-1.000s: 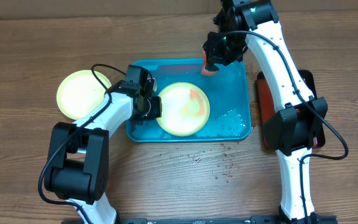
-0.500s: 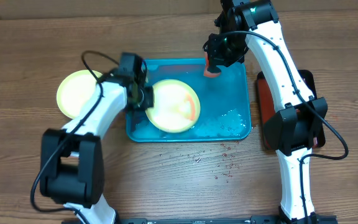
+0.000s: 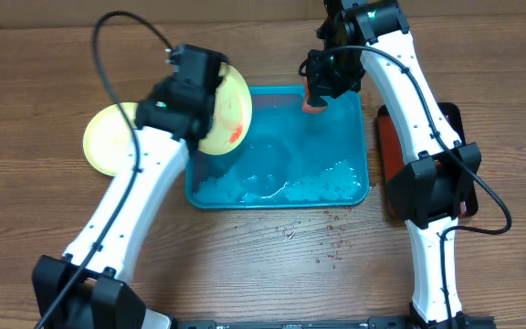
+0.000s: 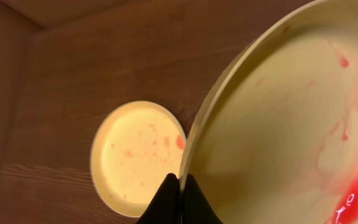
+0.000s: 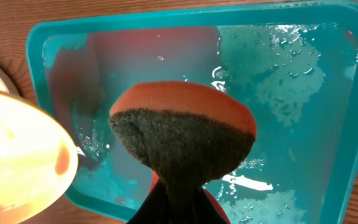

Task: Clean dirty plates on tray and stack at the side
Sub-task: 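Lift and tilt the yellow plate up with the left gripper, then place the yellow plate onto the plate stack left of the tray, then carry the sponge to the dark red tray and release it with the right gripper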

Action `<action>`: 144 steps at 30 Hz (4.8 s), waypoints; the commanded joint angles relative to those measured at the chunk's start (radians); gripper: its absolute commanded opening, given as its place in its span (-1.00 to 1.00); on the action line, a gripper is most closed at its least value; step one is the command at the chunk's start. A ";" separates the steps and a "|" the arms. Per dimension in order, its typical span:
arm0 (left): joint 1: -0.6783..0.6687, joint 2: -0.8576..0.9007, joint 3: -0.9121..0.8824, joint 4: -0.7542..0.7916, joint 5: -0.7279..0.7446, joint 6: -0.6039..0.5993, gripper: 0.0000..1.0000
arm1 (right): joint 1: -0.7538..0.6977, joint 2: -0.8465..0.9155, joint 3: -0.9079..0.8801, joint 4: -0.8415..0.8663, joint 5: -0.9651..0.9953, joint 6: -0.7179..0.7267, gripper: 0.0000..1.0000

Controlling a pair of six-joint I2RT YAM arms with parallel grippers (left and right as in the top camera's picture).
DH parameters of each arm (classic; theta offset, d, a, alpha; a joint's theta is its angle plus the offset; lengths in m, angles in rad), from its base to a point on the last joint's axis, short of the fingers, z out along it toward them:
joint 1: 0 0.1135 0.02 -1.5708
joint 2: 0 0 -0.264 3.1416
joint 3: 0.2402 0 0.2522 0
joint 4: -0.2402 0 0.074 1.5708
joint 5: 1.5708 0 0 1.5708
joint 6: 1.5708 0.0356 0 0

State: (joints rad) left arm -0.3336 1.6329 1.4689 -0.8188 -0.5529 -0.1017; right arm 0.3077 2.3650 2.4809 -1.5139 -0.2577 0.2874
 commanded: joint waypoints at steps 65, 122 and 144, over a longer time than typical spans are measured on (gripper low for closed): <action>-0.241 -0.002 0.011 -0.003 -0.385 -0.101 -0.91 | 0.000 -0.029 0.021 0.000 0.014 -0.004 -0.85; 0.743 0.314 0.230 -0.176 0.677 -0.058 0.31 | -0.003 -0.034 0.021 -0.018 0.014 -0.004 -0.92; 0.264 0.314 0.407 -0.288 0.673 0.035 0.64 | -0.332 -0.195 -0.169 -0.179 0.363 -0.026 -0.92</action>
State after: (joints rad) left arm -0.0299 1.9472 1.8614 -1.1198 0.1131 -0.0948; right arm 0.0227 2.1757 2.4020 -1.6936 0.0380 0.2607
